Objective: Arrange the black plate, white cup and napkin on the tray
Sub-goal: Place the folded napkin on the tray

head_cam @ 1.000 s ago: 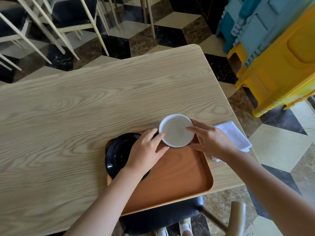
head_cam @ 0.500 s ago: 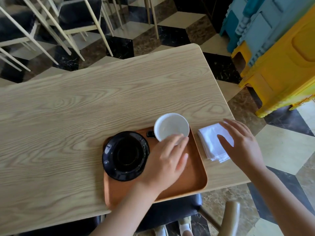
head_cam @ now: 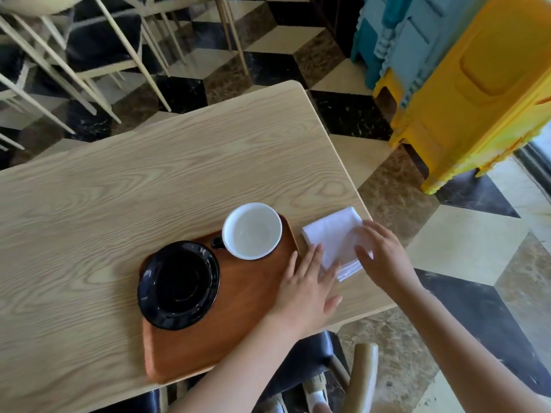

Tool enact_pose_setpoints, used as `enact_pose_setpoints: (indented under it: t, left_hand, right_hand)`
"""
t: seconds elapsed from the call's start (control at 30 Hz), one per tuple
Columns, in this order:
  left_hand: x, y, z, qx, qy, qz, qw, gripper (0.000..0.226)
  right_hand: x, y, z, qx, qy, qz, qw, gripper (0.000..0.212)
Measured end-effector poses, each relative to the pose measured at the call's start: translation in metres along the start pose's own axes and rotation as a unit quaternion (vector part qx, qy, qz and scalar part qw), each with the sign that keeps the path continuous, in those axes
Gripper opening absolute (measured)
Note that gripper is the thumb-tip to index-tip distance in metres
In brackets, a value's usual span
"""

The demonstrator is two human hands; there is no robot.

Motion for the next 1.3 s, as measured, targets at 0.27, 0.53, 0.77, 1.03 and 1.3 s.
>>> enact_pose_setpoints:
  t: [0.27,0.53,0.77,1.03,1.3]
  left_hand:
    - [0.013,0.004,0.003,0.026,0.002,0.022,0.999,0.059]
    - [0.035,-0.011,0.003,0.582,-0.128,0.223,0.771,0.04]
    - [0.062,-0.007,-0.013,0.781,-0.255,0.195,0.536,0.058]
    - [0.121,-0.012,-0.04,0.586,-0.239,0.283,0.721,0.048]
    - [0.13,-0.003,-0.049,0.427,-0.225,0.265,0.835,0.051]
  right_hand:
    - [-0.008,-0.006,0.005,-0.1,0.138,-0.028,0.985,0.029]
    - [0.024,-0.051,-0.027,-0.259,0.068,-0.015,0.963,0.029]
    - [0.05,-0.05,-0.042,-0.404,0.091,-0.073,0.907,0.036]
    - [0.062,0.011,-0.079,-0.168,0.021,-0.188,0.968,0.044]
    - [0.073,0.026,-0.094,0.05,-0.08,-0.118,0.989,0.043]
Point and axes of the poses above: each hand's wrist, its own x-axis away from the middle knuckle, its own y-axis out of the palm, z = x × y, the point moved 3 cm from there along -x, towards the middle knuckle, and after that the axes turned 15 degrees about x, right-handed, at the moved point
